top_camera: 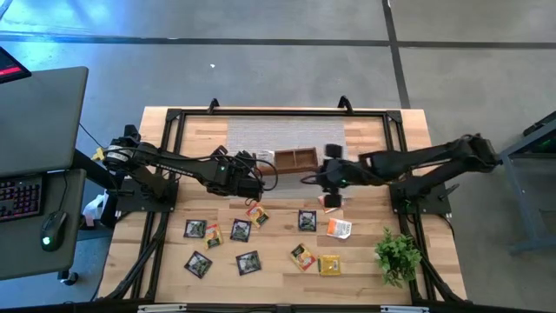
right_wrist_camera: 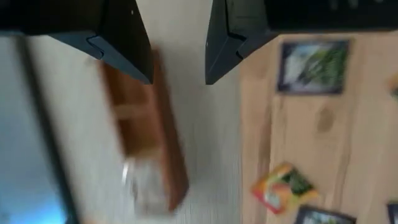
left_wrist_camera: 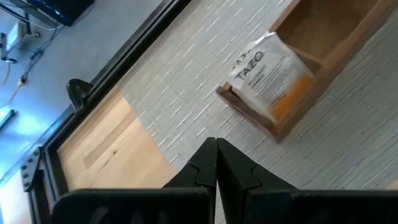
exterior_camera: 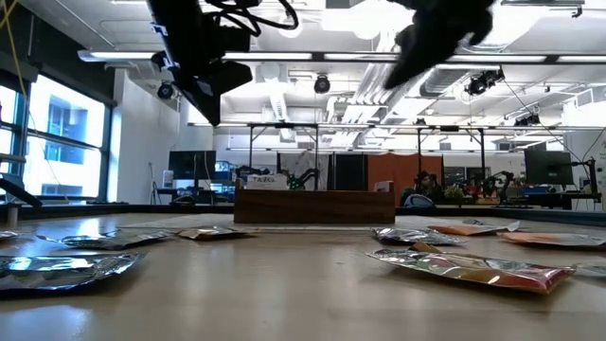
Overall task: Pick & Place Tea
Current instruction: Put the orange tea bag into the left section of the wooden organizer
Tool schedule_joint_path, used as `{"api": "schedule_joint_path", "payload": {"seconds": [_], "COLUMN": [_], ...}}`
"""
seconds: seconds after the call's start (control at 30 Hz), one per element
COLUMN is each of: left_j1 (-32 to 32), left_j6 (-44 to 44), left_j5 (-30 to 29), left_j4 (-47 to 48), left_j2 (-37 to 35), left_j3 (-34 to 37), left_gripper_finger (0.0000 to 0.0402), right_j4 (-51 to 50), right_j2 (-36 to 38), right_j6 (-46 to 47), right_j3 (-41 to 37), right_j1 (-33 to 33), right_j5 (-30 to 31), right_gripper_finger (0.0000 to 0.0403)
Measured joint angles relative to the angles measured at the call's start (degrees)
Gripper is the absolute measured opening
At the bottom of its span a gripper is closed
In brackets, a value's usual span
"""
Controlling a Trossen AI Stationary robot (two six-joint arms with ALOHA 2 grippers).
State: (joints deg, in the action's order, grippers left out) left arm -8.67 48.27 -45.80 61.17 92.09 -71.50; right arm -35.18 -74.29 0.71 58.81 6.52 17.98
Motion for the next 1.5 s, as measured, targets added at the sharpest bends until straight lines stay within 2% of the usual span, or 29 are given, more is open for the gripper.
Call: {"api": "schedule_joint_path", "payload": {"seconds": [0.1,0.2,0.4,0.67,1.07,1.23,1.5], "left_j1": [0.00,0.00,0.00,0.00,0.00,0.00,0.00], "left_j6": [-0.01,-0.50,-2.67,-3.63,-3.63,-3.65,-3.64], "left_j5": [0.03,0.45,0.96,1.53,1.29,1.26,1.09], "left_j4": [-0.67,-1.65,-3.57,-4.60,-4.68,-4.68,-4.71], "left_j2": [0.00,0.00,0.00,0.00,0.00,0.00,0.00], "left_j3": [0.00,0.00,0.00,0.00,0.00,0.00,0.00], "left_gripper_finger": [0.0000,0.0000,0.0000,0.0000,0.0000,0.0000,0.0000], "right_j4": [-7.41,-9.36,-3.80,8.63,22.11,24.22,24.05], "right_j2": [0.64,0.64,0.58,0.58,0.58,0.60,0.51], "right_j6": [15.58,28.47,41.47,44.44,47.99,47.29,42.92], "right_j3": [-0.11,-3.33,-14.53,-26.61,-35.83,-36.44,-32.97], "right_j1": [0.49,0.40,-0.35,-0.89,-0.89,-0.93,-0.89], "right_j5": [-0.05,1.46,3.52,1.11,-0.53,-1.39,-2.13], "right_gripper_finger": [0.0140,0.0140,0.0140,0.0140,0.0140,0.0140,0.0132]}}
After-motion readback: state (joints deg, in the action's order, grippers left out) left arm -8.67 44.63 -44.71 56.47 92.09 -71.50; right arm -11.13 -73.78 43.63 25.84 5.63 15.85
